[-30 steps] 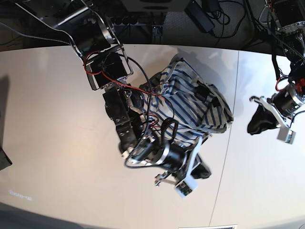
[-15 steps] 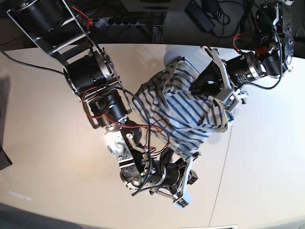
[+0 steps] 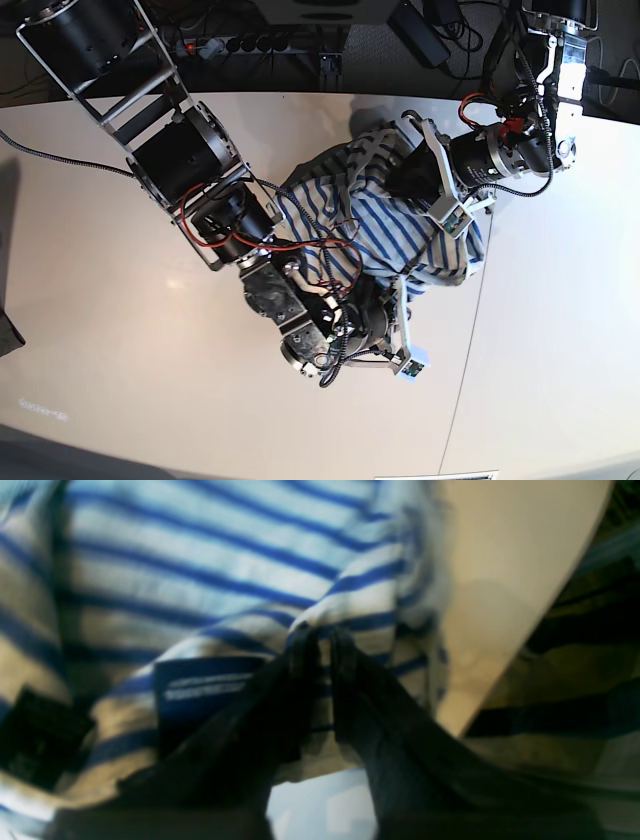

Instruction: Fold the T-shirt properly

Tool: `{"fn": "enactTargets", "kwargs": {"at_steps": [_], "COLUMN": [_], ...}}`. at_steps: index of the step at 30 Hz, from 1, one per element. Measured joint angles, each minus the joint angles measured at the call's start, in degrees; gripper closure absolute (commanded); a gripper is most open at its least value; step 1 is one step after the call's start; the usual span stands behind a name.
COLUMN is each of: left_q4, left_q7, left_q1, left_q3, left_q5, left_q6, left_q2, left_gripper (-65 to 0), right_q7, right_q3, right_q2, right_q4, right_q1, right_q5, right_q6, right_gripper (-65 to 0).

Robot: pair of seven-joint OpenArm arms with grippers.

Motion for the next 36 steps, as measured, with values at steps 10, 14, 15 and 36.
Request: {"fn": "enactTargets", "kwargs": {"at_steps": [10,14,15,36], "left_q4": [-8.6,-11.5,-12.1,-14.3], "left_q7": [-7.5,-8.1,-8.9,-5.9], "left_q1": [-9.3,-14.9,-16.2,-22.2], "left_q3": [0.1,0.1,0.0,-3.6], "left_q5": [7.6,8.5,8.5,3.0], "left_q6": [0.0,0.0,0.1,0.2], "left_q2": [-7.5,-8.2,-8.2,-9.1], "left_gripper": [-6.9,-6.9,-6.9,-6.9], "right_q7": [-6.4,-5.8,-5.9,-10.3], "right_q3": [0.2,0.4,0.4,12.0], "right_q2": [10.6,15.6,16.7,21.3], "right_q4": [4.0,13.1,15.8,41.1], "right_q1": [-5.0,-11.8,-13.7,-32.8], "right_q5": [19.9,22.8,22.6,19.0], "right_q6": [0.3,0.3,0.3,0.4], "right_gripper": [0.0,0.0,0.0,0.0]}}
